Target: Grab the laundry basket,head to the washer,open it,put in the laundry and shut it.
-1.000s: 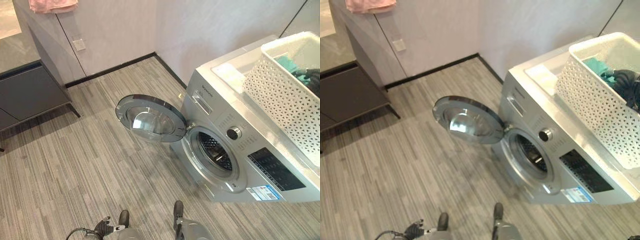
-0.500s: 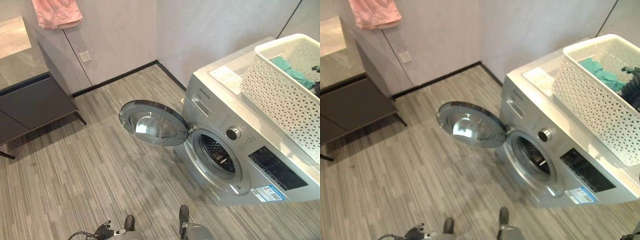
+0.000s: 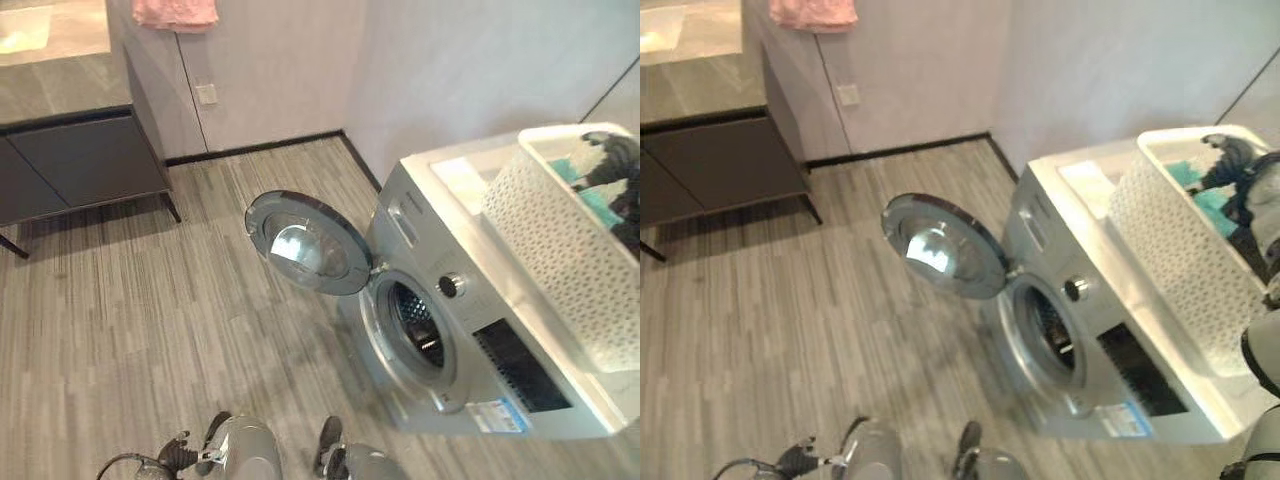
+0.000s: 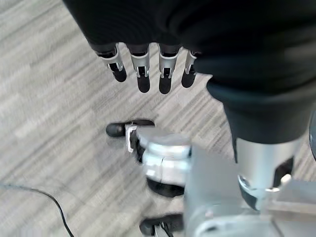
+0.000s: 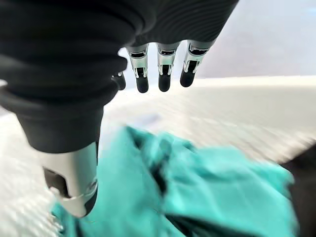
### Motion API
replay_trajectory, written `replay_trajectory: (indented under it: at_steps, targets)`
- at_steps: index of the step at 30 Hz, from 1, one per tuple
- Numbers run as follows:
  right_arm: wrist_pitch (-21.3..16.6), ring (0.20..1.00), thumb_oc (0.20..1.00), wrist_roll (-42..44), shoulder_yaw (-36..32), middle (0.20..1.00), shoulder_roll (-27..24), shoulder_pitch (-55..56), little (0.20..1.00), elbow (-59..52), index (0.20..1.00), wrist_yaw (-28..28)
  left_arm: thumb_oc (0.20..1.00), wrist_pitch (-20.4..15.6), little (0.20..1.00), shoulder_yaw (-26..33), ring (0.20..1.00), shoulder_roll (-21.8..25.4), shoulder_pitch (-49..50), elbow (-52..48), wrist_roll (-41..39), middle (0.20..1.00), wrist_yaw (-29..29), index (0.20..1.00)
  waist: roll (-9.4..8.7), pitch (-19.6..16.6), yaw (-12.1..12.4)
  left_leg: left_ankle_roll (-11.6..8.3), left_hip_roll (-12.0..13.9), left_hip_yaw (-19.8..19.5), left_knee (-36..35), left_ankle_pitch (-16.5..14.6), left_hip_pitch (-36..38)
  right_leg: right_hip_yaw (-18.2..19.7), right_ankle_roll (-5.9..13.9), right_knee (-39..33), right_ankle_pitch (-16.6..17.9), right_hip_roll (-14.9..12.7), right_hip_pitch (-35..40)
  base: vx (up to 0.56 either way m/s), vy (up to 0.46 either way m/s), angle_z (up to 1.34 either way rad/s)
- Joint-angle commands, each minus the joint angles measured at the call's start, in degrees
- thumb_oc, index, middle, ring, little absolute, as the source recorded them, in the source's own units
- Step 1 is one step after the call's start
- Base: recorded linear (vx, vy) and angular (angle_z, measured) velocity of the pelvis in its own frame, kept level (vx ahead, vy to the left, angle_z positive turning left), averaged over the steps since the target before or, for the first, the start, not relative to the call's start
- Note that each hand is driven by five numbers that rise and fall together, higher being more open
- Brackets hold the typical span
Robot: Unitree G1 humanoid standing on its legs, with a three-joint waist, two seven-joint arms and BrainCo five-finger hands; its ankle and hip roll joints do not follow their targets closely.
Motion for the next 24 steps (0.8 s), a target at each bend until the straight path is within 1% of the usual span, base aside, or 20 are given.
replay_trajectory:
  at_steps: [1, 2, 3, 4, 5, 6, 10, 11, 13, 18, 20, 21, 24]
  targets:
    - [0.07, 1.0, 1.0, -1.15, -0.04, 1.0, -4.37, -2.94, 1.0, 1.01, 1.0, -2.28, 1.0, -1.05, 1.0, 0.63, 1.0, 1.12, 0.18, -2.31, -1.4, 1.0, -0.04, 1.0, 1.77, 3.22, 2.49, 2.07, -3.76, 2.41, -10.71, -4.18, 3.59, 4.53, 6.65, -3.62, -2.71, -3.72, 6.04, 0.16, 0.112, 0.43]
    - [0.06, 1.0, 1.0, -1.15, -0.03, 1.0, -4.38, -2.96, 1.0, 1.01, 1.0, -2.28, 1.0, -1.05, 1.0, 0.62, 1.0, 1.12, 0.18, -2.31, -1.4, 1.0, -0.05, 1.0, 1.7, 3.13, 2.49, 2.1, -3.81, 2.46, -10.93, -4.0, 3.58, 4.55, 6.67, -3.61, -2.68, -3.79, 5.91, 0.12, 0.13, 0.4]
    - [0.24, 1.0, 1.0, -1.86, -0.18, 1.0, -4.18, -2.31, 1.0, 1.71, 1.0, -2.07, 1.0, -1.17, 1.0, 0.6, 1.0, 1.05, -0.07, -1.57, -1.16, 1.0, 0.13, 1.0, 1.38, 3.02, 2.48, 1.93, -4.25, 3.23, -9.9, -5.48, 2.27, 4.97, 7.21, -3.1, -2.91, -4.36, 6.03, 0.09, 0.093, 0.13]
    - [0.51, 1.0, 1.0, -2.25, -0.34, 1.0, -4.07, -1.34, 1.0, 1.66, 1.0, -1.62, 1.0, -1.18, 1.0, 0.66, 1.0, 0.89, -0.04, -0.94, -1.15, 1.0, 0.17, 1.0, 1.37, 2.61, 2.27, 2.14, -4.88, 3.66, -10.36, -7.53, 3.18, 5.5, 7.58, -2.96, -2.69, -4.61, 6.24, 0.26, 0.24, -0.2]
    - [0.84, 1.0, 1.0, -4.18, -0.01, 1.0, -3.4, 0.3, 1.0, 1.64, 1.0, -0.33, 1.0, -1.33, 1.0, 0.12, 1.0, 0.32, 0.64, -0.31, -0.17, 1.0, 0.04, 1.0, 1.73, 1.2, 2.06, 2.47, -5.3, 5.71, -11.81, -8.97, 5.24, 5.95, 8.99, -4.5, -1.09, -6.24, 7.24, 0.23, 0.196, -0.54]
    - [0.84, 1.0, 1.0, -4.18, 0.04, 1.0, -3.39, 0.26, 1.0, 1.66, 1.0, -0.32, 1.0, -1.33, 1.0, 0.13, 1.0, 0.3, 0.64, -0.3, -0.17, 1.0, 0.04, 1.0, 1.74, 1.27, 2.15, 2.48, -5.28, 5.81, -11.9, -8.96, 5.39, 6.04, 9.0, -4.56, -1.05, -6.24, 7.32, 0.21, 0.193, -0.55]
    - [1.09, 1.0, 1.0, -4.55, -0.46, 1.0, -2.56, 0.56, 1.0, 2.21, 1.0, -0.18, 1.0, -1.76, 1.0, 0.16, 1.0, -0.3, 0.56, -0.62, -1.01, 1.0, 0.48, 1.0, 2.22, 0.92, 2.29, 3.01, -5.02, 8.73, -14.14, -9.41, 7.81, 6.07, 9.92, -6.27, 0.1, -7.99, 8.41, 0.08, 0.097, -0.52]
    - [1.3, 1.0, 1.0, -5.41, -1.27, 1.0, -2.24, 0.8, 1.0, 3.24, 1.0, -0.49, 1.0, -1.92, 1.0, 0.46, 1.0, -0.56, 0.7, -0.73, -1.72, 1.0, 1.08, 1.0, 2.44, 0.86, 2.26, 3.4, -5.12, 9.68, -15.43, -9.91, 9.14, 6.05, 10.49, -6.59, 0.58, -8.66, 8.58, 0.06, 0.085, -0.23]
    - [1.35, 1.0, 1.0, -6.0, -1.43, 1.0, -1.84, 0.96, 1.0, 4.04, 1.0, -0.02, 1.0, -2.0, 1.0, 0.35, 1.0, -0.75, 0.88, -0.79, -1.79, 1.0, 1.07, 1.0, 2.47, 0.79, 2.13, 3.5, -4.92, 10.15, -16.2, -9.9, 9.71, 5.84, 10.74, -6.64, 0.75, -8.9, 8.54, 0.04, 0.059, -0.15]
    - [1.73, 1.0, 1.0, -7.97, -1.26, 1.0, -1.67, 0.89, 1.0, 5.75, 1.0, 0.36, 1.0, -1.98, 1.0, -0.27, 1.0, -0.8, 1.43, -1.29, -1.75, 1.0, 0.68, 1.0, 2.55, 1.07, 2.01, 3.73, -4.9, 10.22, -17.57, -9.79, 10.16, 5.45, 11.22, -7.1, 1.32, -9.17, 8.3, 0.01, 0.022, -0.04]
    - [2.58, 1.0, 1.0, -8.13, -2.86, 1.0, -1.28, 2.82, 1.0, 7.98, 1.0, 1.42, 1.0, -1.89, 1.0, -0.31, 1.0, -0.79, 1.02, -1.54, -2.23, 1.0, 0.51, 1.0, 2.92, 1.61, 2.37, 3.85, -4.8, 9.81, -19.19, -9.05, 9.89, 4.71, 11.52, -7.23, 1.57, -9.39, 7.51, -0.03, 0.029, 0.05]
    - [2.58, 1.0, 1.0, -8.14, -2.91, 1.0, -1.28, 2.87, 1.0, 7.97, 1.0, 1.41, 1.0, -1.89, 1.0, -0.32, 1.0, -0.76, 1.02, -1.54, -2.23, 1.0, 0.51, 1.0, 2.9, 1.58, 2.37, 3.85, -4.8, 9.79, -19.21, -9.04, 9.87, 4.7, 11.51, -7.22, 1.56, -9.39, 7.49, -0.04, 0.015, 0.15]
    - [3.54, 1.0, 1.0, -8.29, -3.1, 1.0, -1.56, 3.85, 1.0, 9.02, 1.0, 3.66, 1.0, -1.61, 1.0, -0.67, 1.0, -0.48, 0.65, -1.53, -2.45, 1.0, 0.0, 1.0, 3.14, 2.28, 2.49, 3.68, -4.75, 9.35, -20.62, -7.93, 9.2, 3.83, 11.62, -7.36, 1.82, -9.45, 6.67, -0.04, 0.009, 0.08]
